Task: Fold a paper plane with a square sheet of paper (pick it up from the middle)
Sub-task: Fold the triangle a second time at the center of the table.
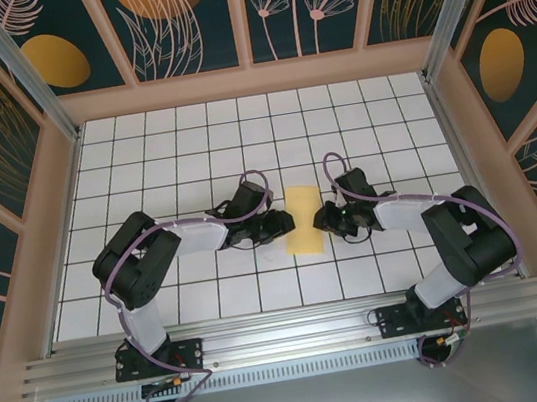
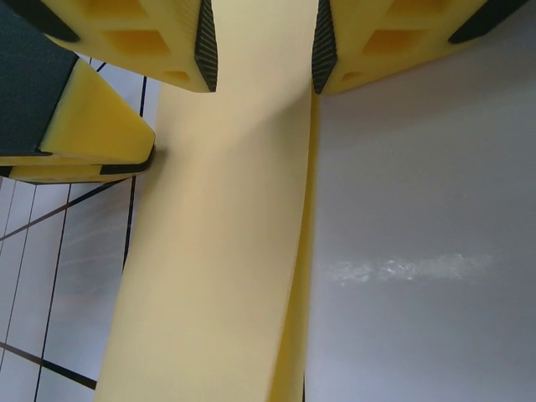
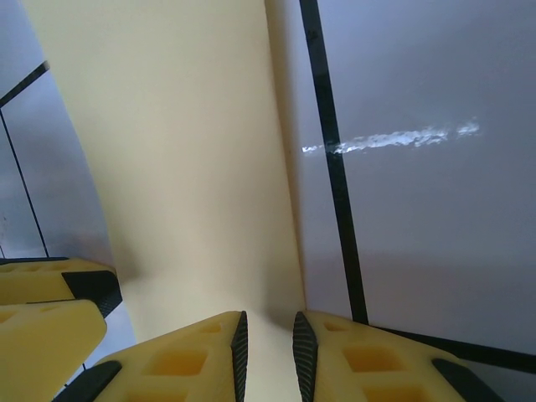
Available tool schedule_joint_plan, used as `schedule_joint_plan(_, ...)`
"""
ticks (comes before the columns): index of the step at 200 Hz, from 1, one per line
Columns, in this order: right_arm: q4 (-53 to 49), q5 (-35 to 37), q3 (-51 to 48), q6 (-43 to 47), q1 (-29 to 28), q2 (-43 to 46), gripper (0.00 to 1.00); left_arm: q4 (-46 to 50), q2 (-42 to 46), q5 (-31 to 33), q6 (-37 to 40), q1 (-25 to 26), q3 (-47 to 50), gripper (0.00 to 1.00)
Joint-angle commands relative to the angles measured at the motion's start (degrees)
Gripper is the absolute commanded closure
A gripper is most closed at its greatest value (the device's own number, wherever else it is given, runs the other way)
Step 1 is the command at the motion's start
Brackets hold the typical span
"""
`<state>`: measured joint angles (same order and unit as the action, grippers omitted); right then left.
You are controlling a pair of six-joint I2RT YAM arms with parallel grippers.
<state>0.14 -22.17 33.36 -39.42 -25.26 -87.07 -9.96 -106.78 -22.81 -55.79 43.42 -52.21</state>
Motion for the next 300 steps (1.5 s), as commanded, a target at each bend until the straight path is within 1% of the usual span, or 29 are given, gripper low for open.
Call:
schedule_joint_plan(1, -0.6, 0.7, -2.2, -0.4, -0.5, -3.2, 0.73, -0.7, -1.1, -2.4, 0.6, 0.0, -1.1, 0.63)
schedule_joint_plan(84, -0.5, 0.7, -2.5, -0.3, -0.5, -3.6, 0.73, -3.7, 0.4, -2.3, -1.2, -0.1, -0.2, 0.64)
schedule_joint_plan(112, 0.0, 0.0, -2.5, 0.0, -0.5, -3.3, 0.72, -6.3, -0.2, -4.0, -2.3, 0.0, -0.3, 0.66)
schedule_joint_plan(131, 0.5, -0.1, -2.3, 0.1, -0.5, -3.0, 0.71, -6.9, -1.0, -4.5, -2.7, 0.0, -1.4, 0.67)
schedule_joint_plan(178, 0.5, 0.0, -1.7, 0.4, -0.5, -3.2, 0.7, -7.0, -2.1, -3.0, -3.2, -0.2, -2.8, 0.69)
schedule_joint_plan(205, 0.9, -0.1, -1.9, 0.8, -0.5, -3.2, 0.7, -8.0, -3.8, -4.6, -3.0, -0.9, -3.2, 0.66)
schedule_joint_plan(209, 1.0, -0.2, -1.9, 0.9, -0.4, -3.3, 0.7, -7.8, -4.1, -4.9, -2.8, -0.9, -5.0, 0.66)
schedule_joint_plan(230, 1.0, -0.1, -2.0, 1.1, -0.4, -3.2, 0.7, -6.0, -5.7, -6.2, -1.4, -1.3, -7.6, 0.66)
schedule_joint_plan(260, 1.4, -0.2, -2.4, 1.4, -0.3, -2.3, 0.69, -5.0, -6.7, -6.1, -0.9, -1.6, -8.4, 0.7)
schedule_joint_plan(300, 1.3, 0.2, -3.2, 1.6, -0.3, 1.6, 0.66, -4.9, -6.5, -5.9, -0.7, -1.7, -8.0, 0.83)
